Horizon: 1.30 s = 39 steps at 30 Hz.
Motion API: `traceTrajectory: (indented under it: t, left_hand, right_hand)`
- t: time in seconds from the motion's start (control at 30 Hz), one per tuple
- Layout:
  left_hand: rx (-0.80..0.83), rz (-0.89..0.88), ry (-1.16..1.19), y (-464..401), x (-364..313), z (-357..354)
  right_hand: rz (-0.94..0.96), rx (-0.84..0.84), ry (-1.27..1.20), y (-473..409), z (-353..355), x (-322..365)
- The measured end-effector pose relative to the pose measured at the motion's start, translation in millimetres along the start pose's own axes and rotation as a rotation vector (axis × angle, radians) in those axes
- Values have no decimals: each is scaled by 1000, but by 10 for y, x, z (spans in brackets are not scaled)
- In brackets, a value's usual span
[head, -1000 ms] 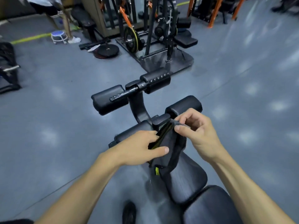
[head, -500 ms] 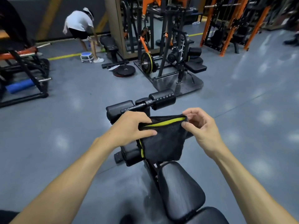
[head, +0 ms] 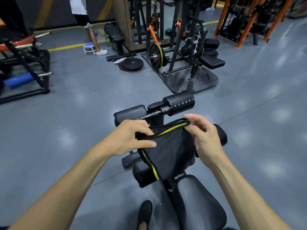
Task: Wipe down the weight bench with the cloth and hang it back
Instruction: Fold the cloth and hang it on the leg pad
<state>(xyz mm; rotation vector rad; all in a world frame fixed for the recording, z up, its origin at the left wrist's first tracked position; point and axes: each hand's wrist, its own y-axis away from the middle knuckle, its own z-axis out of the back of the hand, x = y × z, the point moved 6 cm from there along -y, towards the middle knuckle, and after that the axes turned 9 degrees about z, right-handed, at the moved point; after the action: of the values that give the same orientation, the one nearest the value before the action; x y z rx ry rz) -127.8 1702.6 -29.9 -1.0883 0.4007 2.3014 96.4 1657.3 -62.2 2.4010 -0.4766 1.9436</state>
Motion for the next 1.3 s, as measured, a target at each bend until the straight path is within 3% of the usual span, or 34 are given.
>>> traceTrajectory:
  t: [0.17,0.4,0.6,0.7,0.8,0.87,0.93,1.0,1.13,1.3]
  left_hand:
    - [-21,50,168,-512,538,400]
    - [66,204,251,-850,1386,293]
    - [-273,301,333,-1446,1857,642]
    - [-408,373,72,-1830,2129,803]
    - [-273,515,-226,-2067,2469,775]
    - [-102,448,-201,-2098,2559,616]
    - [146,383,-165,-2012,2581,297]
    - [287,390,-157,-1893,2602,11]
    - [226,410,-169,-1837,2678,-201]
    - [300,400,-276,-2038,2657,-234]
  right_hand:
    - [-59,-49,-157,-783,-383,-389]
    - [-274,1,30,-1146,-384,-1189]
    - [-231,14,191,-1976,-512,-1452]
    - [-160,-22,389,-2427,-667,-1643]
    - [-13,82,881,-2571,-801,-1791]
    - [120,366,1046,-2457,-962,-1924]
    - [104,727,1181,-2244,-1045,-2171]
    - [50,921,1294,-2069,-1003,-2359]
    - [81,932,1344,-2030,-880,-2384]
    - [20,901,1496,-2224,-940,-2480]
